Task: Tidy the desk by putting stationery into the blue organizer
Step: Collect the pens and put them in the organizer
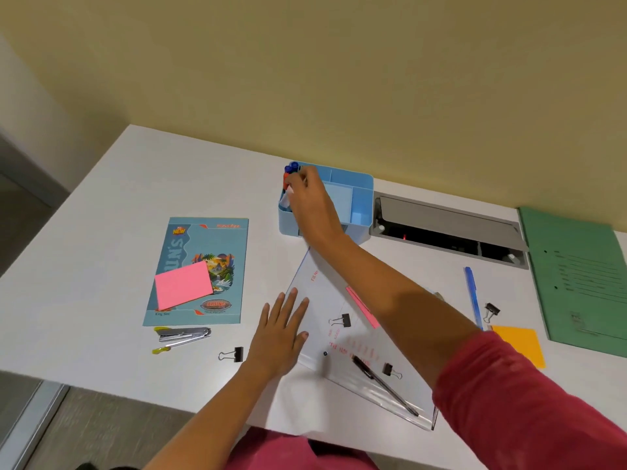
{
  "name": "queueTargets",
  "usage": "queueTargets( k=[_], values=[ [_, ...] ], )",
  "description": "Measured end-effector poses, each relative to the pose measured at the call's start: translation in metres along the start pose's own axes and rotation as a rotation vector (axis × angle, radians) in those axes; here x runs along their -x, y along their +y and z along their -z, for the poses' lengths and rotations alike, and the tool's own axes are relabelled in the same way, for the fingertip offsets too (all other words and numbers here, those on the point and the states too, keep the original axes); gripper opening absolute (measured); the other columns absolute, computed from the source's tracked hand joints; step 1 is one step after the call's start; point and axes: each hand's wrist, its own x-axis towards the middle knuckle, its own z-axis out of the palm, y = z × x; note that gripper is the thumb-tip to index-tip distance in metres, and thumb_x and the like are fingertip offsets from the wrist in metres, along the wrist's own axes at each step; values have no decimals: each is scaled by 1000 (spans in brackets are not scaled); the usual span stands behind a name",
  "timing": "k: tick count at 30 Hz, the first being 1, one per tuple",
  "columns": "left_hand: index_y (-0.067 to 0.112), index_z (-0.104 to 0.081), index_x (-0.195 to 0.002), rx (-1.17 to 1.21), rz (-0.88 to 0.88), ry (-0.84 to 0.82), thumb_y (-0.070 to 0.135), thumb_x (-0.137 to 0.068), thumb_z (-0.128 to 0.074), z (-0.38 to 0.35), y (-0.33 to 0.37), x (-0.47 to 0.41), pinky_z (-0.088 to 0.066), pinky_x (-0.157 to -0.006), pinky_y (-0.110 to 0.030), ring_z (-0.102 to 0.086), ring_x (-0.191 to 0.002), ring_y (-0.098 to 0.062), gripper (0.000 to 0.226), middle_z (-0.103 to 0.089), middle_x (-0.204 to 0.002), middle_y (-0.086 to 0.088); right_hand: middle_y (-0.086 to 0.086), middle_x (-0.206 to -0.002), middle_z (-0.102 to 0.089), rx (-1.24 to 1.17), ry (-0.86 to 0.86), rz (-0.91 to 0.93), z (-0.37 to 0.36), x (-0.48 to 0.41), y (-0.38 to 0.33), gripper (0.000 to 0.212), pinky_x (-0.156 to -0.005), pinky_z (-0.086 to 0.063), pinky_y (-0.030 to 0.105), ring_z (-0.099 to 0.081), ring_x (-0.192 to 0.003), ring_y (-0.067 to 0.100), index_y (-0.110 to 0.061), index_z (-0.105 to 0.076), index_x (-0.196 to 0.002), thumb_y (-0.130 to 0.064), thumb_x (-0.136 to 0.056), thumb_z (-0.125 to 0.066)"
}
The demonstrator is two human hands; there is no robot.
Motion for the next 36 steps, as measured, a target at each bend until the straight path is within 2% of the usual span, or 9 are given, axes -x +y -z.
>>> queueTargets(
  k=[2,6,8,14,24,29,31,34,36],
  values=[
    [30,17,-147,-41,-2,-1,51,-95,-8,-5,-2,0,20,-114,-41,25,-142,-30,61,27,-155,0,18,-119,-48,72,-15,26,-6,-9,0,25,-86,-48,50,-51,-104,37,-6,-47,-114,-15,-99,-28],
    [29,8,-150,-57,-14,30,51,-96,-13,-11,-4,-4,19,-114,-40,24,-144,-25,62,18,-157,-1,21,-119,-50,224,-177,-38,-26,-14,2,28,-80,-49,34,-53,-105,30,1,-50,-118,2,-91,-54],
    [28,3,-150,-39,-19,43,50,-96,-16,-13,-5,-4,18,-115,-40,27,-142,-20,62,14,-158,-2,20,-123,-46,297,-251,-6,-30,-13,2,35,-85,-48,33,-48,-111,28,0,-43,-122,8,-89,-50],
    [31,6,-150,-37,-8,41,51,-97,-19,-16,-5,-5,21,-114,-40,31,-140,-18,62,17,-158,0,16,-121,-54,272,-230,-36,-36,-6,-1,39,-85,-51,32,-53,-110,26,-3,-47,-122,6,-86,-58],
    [26,-8,-152,-69,-17,59,49,-97,-23,-14,-6,-3,12,-115,-41,27,-142,-18,62,7,-160,-3,20,-118,-60,67,34,-148,-1,41,5,36,-98,-46,35,-54,-112,32,0,-58,-118,7,-84,-61],
    [26,-4,-150,-52,-34,64,50,-95,-20,-11,-7,-2,14,-115,-41,33,-140,-15,62,34,-151,9,13,-115,-62,101,107,-308,26,114,33,29,-99,-47,32,-58,-108,26,-5,-62,-114,-2,-85,-65],
    [24,-7,-150,-63,-41,63,50,-95,-19,-8,-6,-1,12,-114,-40,29,-142,-17,62,30,-154,7,15,-111,-63,53,142,-434,36,145,45,26,-94,-48,31,-59,-103,27,-3,-64,-110,1,-84,-63],
    [17,-15,-150,-77,-52,28,53,-94,-7,-2,-3,0,10,-115,-42,2,-147,-30,67,4,-159,-5,15,-92,-66,-22,296,-515,47,193,62,19,-76,-50,33,-61,-86,27,1,-65,-94,12,-84,-52],
    [16,-9,-150,-69,-51,18,57,-91,4,-2,-2,0,9,-117,-43,1,-146,-34,73,3,-158,-8,11,-90,-66,8,312,-687,53,227,72,18,-72,-47,29,-60,-85,26,-3,-64,-92,9,-87,-52]
  ],
)
